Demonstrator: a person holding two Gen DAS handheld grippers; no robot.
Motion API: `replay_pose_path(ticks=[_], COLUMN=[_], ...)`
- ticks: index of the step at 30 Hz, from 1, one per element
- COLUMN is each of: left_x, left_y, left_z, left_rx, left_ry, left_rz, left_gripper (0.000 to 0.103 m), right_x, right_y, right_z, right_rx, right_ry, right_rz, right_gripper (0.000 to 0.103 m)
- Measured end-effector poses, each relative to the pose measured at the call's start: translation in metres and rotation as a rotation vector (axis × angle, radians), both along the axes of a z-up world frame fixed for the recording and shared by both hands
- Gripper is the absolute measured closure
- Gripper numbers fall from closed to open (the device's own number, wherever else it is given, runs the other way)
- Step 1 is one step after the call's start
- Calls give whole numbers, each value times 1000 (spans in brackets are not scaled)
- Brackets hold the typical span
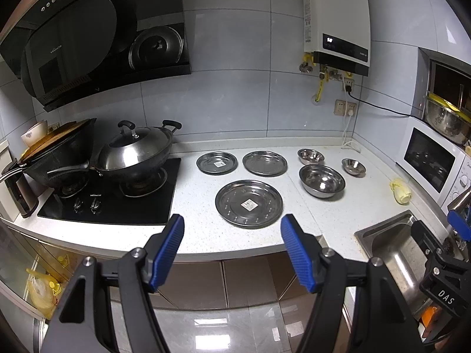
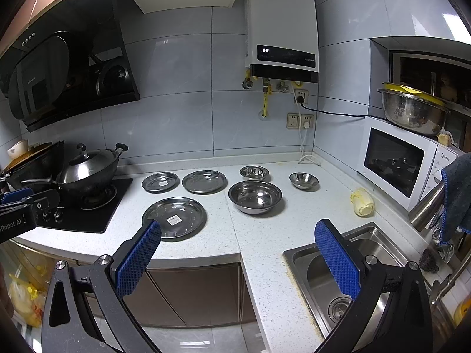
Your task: Organize plates and bowls
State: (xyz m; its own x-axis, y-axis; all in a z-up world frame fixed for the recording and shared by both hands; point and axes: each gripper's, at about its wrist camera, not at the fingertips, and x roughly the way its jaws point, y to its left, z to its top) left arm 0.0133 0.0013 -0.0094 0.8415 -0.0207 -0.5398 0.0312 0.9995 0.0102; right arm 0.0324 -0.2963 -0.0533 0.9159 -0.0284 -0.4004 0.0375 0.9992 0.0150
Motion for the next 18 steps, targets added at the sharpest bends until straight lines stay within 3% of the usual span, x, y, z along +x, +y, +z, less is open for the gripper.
replay_pose_path(ticks=[9, 18], left_x=[4, 37], left_y=[0, 12], left_z=[4, 23], left_rx=[12, 29], left_ry=[-24, -107], left_rz=[2, 28], left_gripper=[36, 36], right_x=[3, 27], right_y=[0, 23], right_z=[3, 30], right_rx=[0, -32], right_ry=[-14, -136], right_rz=[-12, -21], right_gripper=[1, 1])
